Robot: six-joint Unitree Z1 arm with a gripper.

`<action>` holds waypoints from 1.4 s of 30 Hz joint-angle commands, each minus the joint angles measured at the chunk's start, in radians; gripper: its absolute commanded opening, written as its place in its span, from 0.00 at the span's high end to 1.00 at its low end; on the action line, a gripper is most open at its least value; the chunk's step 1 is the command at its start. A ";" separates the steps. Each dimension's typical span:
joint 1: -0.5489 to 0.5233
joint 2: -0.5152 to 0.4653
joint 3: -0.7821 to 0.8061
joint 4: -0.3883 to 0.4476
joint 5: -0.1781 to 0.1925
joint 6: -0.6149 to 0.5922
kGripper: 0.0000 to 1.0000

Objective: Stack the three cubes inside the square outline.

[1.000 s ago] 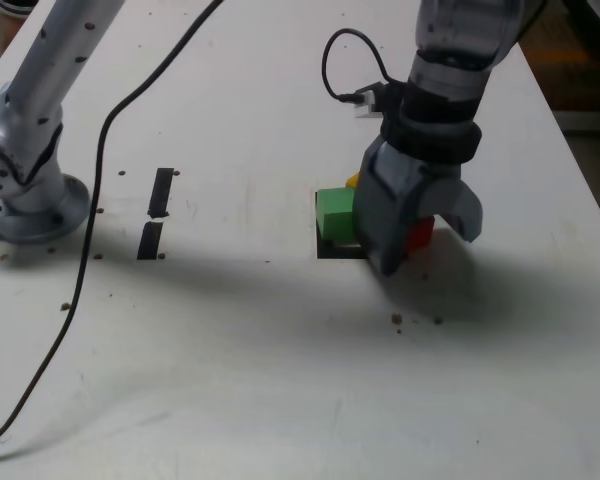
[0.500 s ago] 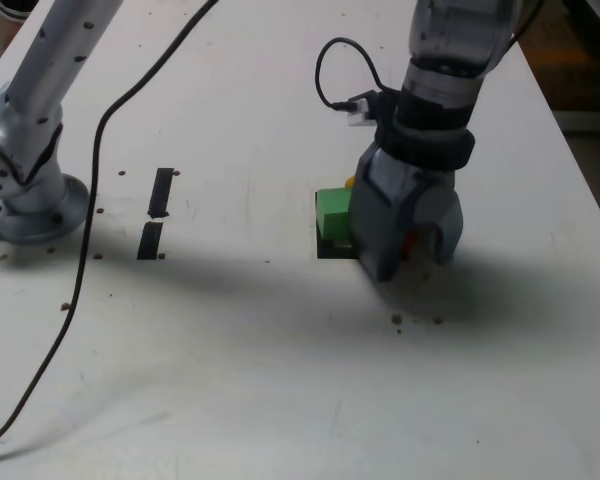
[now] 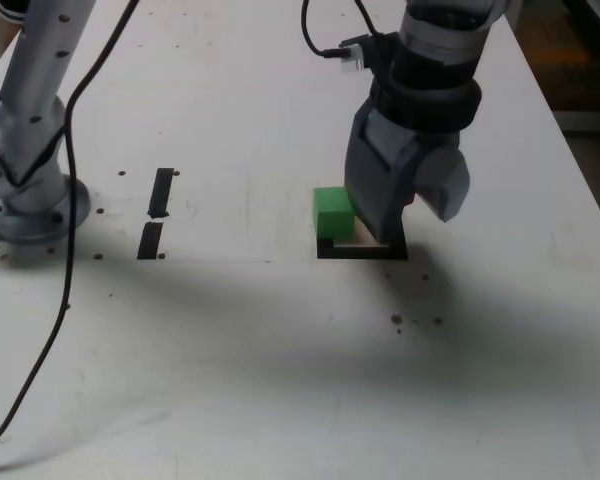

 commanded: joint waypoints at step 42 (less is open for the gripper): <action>0.143 0.001 0.267 -0.171 -0.153 0.341 0.75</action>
